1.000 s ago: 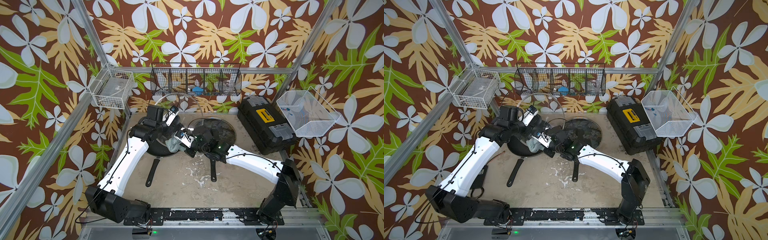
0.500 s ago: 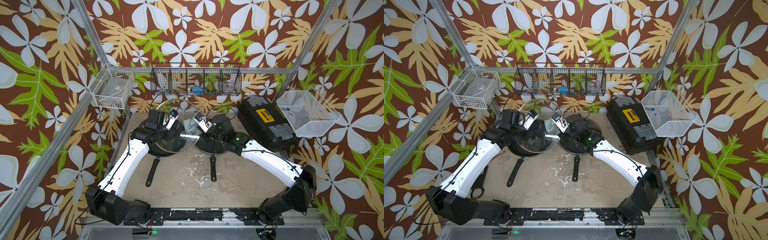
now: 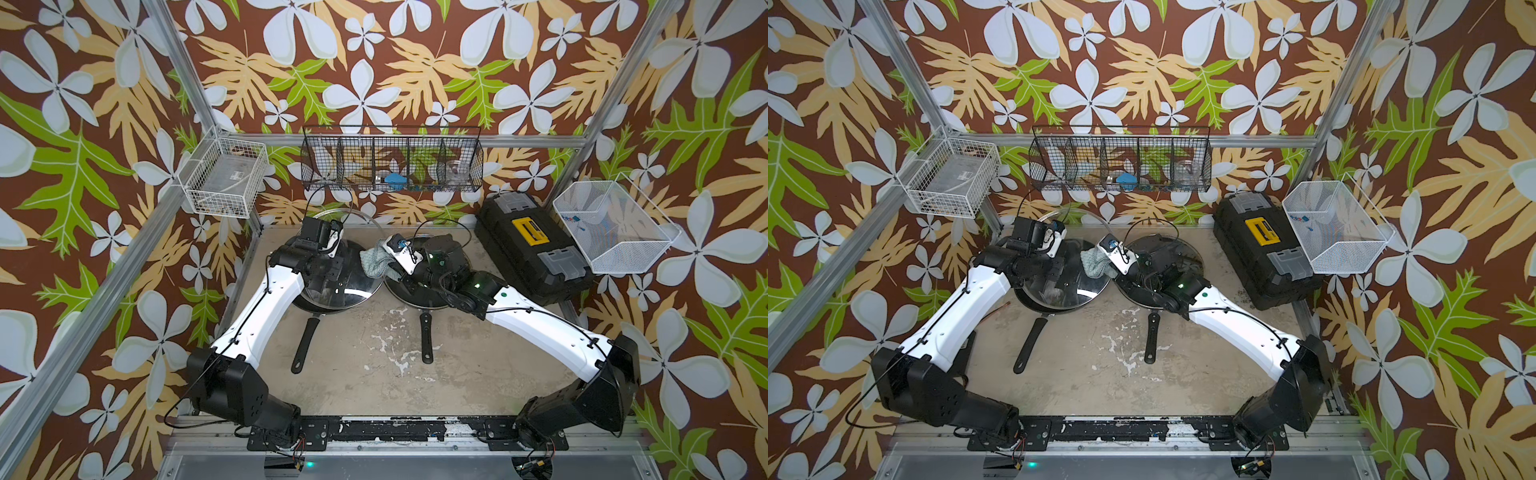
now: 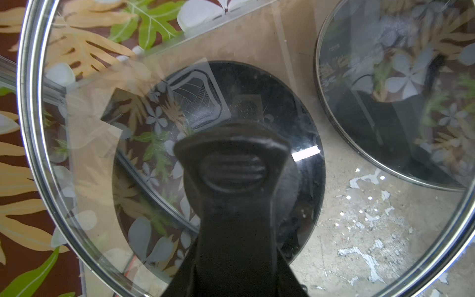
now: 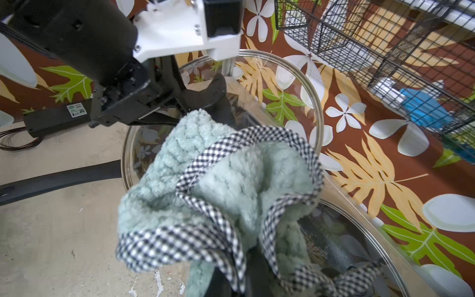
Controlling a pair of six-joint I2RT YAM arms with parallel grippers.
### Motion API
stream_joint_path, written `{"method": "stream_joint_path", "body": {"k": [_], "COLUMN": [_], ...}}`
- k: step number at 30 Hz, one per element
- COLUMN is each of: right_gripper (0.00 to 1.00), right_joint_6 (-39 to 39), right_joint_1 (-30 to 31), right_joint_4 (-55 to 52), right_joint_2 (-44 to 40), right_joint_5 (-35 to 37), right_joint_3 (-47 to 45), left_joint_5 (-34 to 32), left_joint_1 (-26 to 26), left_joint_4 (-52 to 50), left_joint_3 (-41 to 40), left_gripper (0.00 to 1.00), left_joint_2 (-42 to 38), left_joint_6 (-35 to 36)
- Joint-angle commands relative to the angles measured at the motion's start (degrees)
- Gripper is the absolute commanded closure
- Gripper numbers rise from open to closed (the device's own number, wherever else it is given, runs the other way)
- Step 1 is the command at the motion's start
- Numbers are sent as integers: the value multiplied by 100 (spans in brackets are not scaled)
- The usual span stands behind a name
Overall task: Wipe the pot lid with a cloth
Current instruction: Place the pot lid on the cooking pot.
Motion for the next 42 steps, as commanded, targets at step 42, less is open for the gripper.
{"method": "stream_joint_path", "body": {"k": [42], "right_gripper": [100], "right_joint_6": [-159], "right_joint_1": [60], "right_joint_4": [-92], "right_joint_2": [-69], "right_joint_5": [277], "right_joint_3": [-57], "left_joint_5": [-366], "left_joint_1": [612], "left_joint_4": [-746], "left_joint_3": [1571], "left_gripper": [100], "left_joint_2": [2323], "left_joint_6": [-292]}}
